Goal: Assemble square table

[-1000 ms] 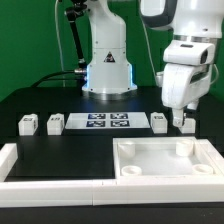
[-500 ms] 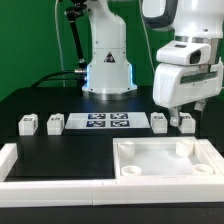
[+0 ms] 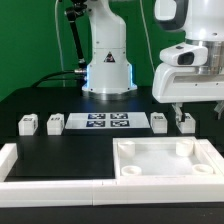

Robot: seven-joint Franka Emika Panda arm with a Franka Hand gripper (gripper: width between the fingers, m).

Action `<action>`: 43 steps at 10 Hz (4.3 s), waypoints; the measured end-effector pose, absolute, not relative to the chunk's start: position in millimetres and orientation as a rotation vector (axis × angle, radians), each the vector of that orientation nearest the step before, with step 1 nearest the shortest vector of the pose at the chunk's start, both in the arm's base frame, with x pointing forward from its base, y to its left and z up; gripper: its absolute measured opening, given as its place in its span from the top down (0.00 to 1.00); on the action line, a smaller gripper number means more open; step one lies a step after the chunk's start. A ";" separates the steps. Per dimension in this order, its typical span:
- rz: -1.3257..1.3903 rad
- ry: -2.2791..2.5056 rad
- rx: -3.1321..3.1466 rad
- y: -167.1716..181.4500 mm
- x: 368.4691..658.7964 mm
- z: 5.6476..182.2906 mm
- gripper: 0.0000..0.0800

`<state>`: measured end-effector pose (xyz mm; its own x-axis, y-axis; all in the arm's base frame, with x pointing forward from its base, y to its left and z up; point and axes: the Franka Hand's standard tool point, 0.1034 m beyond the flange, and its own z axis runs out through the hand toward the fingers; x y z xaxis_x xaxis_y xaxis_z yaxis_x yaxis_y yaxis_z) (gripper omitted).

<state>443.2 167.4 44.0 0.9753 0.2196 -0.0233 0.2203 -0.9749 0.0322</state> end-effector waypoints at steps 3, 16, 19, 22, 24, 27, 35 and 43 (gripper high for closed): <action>-0.173 0.304 3.062 167.5 431.1 41.6 0.19; -1.000 0.199 2.789 167.3 405.1 29.9 0.19; -1.060 0.054 2.775 170.6 391.2 16.6 0.19; -1.127 -0.107 2.777 179.7 380.2 7.3 0.19; -1.144 -0.147 2.784 176.1 381.5 7.3 0.19; -1.144 -0.146 2.784 176.1 381.4 7.3 0.53; -1.143 -0.133 2.791 174.4 385.6 10.0 0.64; -0.690 -0.075 3.010 123.2 454.4 133.9 0.64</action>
Offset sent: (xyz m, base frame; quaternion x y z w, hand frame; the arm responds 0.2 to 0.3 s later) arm -0.0166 0.0053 -0.0075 0.0264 -0.2517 0.0578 0.9657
